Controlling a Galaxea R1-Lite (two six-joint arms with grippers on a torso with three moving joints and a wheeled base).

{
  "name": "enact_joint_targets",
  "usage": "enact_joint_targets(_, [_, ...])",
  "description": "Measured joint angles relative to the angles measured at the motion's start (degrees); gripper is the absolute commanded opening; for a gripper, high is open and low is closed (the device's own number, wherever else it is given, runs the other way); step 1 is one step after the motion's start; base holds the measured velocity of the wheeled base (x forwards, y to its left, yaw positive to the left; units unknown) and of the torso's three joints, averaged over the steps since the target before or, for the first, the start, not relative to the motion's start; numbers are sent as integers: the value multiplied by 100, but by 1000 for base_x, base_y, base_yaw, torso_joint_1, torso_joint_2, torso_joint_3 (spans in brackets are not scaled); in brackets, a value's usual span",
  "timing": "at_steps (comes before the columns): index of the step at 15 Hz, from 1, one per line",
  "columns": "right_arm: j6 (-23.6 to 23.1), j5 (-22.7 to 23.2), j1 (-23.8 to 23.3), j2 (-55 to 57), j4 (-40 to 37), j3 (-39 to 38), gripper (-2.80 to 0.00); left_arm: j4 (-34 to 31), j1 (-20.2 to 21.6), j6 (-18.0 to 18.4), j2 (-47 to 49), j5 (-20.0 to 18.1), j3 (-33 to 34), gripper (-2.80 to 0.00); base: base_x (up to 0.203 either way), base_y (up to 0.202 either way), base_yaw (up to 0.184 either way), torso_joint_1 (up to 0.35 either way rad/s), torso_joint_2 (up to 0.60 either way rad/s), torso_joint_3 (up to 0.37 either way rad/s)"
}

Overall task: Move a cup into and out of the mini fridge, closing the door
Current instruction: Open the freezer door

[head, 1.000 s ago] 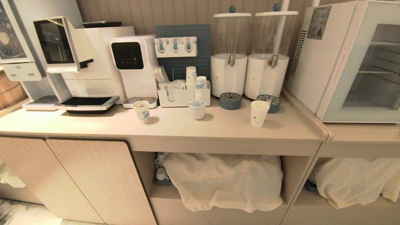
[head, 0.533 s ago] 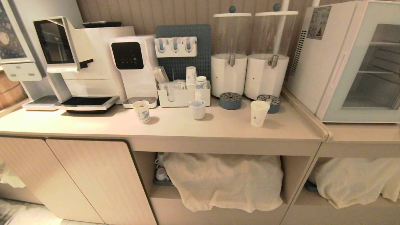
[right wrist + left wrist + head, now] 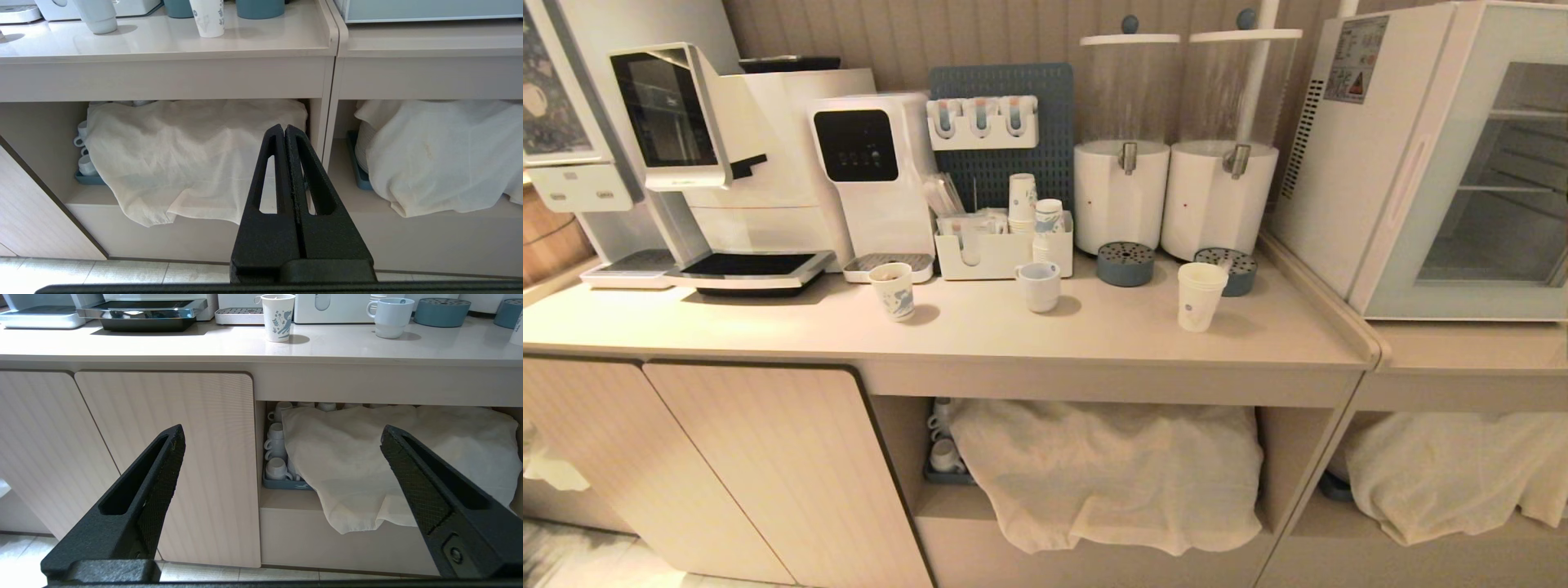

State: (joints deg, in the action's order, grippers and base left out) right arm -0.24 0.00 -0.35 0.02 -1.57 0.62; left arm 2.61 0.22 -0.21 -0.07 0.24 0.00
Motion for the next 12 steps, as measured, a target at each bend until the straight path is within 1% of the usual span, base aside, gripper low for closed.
enact_joint_targets(9, [4, 0, 0, 0, 1, 0, -280, 2, 0, -17, 0, 0, 0, 0, 0, 0, 0, 0, 0, 0])
enact_joint_targets(11, [8, 0, -5, 0, 1, 0, -280, -5, 0, -25, 0, 2, 0, 0, 2, -75, 0, 5, 4, -1])
enact_joint_targets(12, [4, 0, -5, 0, 3, 0, -280, -2, 0, -21, 0, 0, 0, 0, 1, -154, -2, 1, -2, 4])
